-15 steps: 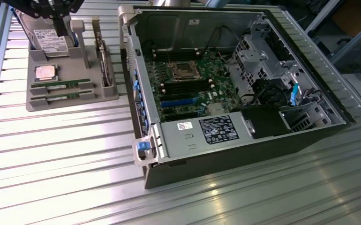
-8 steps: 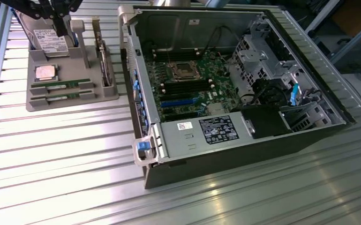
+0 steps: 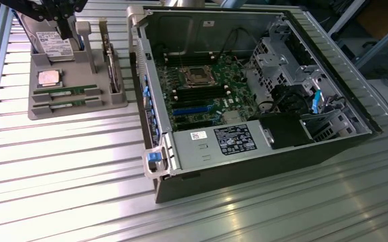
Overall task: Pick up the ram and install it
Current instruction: 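Pick up the ram and move it above insertion slot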
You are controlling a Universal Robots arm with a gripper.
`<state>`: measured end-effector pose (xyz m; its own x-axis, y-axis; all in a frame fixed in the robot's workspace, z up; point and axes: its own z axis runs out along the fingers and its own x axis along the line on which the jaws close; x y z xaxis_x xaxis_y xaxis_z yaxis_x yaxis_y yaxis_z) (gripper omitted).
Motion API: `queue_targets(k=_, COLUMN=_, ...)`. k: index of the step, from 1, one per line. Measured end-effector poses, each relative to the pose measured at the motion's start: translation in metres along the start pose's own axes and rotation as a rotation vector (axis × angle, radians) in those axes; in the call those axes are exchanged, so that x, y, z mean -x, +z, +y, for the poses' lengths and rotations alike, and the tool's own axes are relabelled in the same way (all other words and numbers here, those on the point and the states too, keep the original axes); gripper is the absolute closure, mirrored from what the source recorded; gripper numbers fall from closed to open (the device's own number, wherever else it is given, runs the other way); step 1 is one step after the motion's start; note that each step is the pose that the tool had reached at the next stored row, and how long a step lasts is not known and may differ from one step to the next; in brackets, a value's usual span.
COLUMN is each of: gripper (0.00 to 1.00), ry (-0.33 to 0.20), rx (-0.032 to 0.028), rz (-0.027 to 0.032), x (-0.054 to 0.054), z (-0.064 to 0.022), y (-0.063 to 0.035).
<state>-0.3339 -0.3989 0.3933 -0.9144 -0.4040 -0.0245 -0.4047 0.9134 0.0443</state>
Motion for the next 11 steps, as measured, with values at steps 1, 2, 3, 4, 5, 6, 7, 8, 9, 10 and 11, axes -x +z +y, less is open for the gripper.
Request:
queue_targets(k=1, gripper=0.89, ry=-0.008, rx=0.0002, rz=0.0004, x=0.0, z=0.0, y=0.0)
queue_targets(k=2, gripper=0.89, ry=-0.017, rx=0.0004, rz=0.0007, x=0.0, z=0.0, y=0.0)
queue_targets(k=3, gripper=0.89, ry=-0.023, rx=0.0006, rz=0.0011, x=0.0, z=0.0, y=0.0)
queue_targets(k=4, gripper=0.89, ry=-0.029, rx=0.0007, rz=0.0013, x=0.0, z=0.0, y=0.0)
queue_targets(k=5, gripper=0.89, ry=-0.035, rx=0.0009, rz=0.0015, x=0.0, z=0.0, y=0.0)
queue_targets(k=6, gripper=0.89, ry=-0.04, rx=0.001, rz=0.0018, x=0.0, z=0.0, y=0.0)
queue_targets(k=7, gripper=0.89, ry=-0.045, rx=0.0011, rz=0.002, x=0.0, z=0.0, y=0.0)
queue_targets(k=8, gripper=0.89, ry=-0.051, rx=0.0012, rz=0.0023, x=0.0, z=0.0, y=0.0)
queue_targets(k=9, gripper=0.89, ry=-0.057, rx=0.0014, rz=0.0025, x=0.0, z=0.0, y=0.0)
queue_targets(k=10, gripper=0.89, ry=-0.061, rx=0.0015, rz=0.0027, x=0.0, z=0.0, y=0.0)
queue_targets(k=11, gripper=0.89, ry=-0.067, rx=0.0017, rz=0.003, x=0.0, z=0.0, y=0.0)
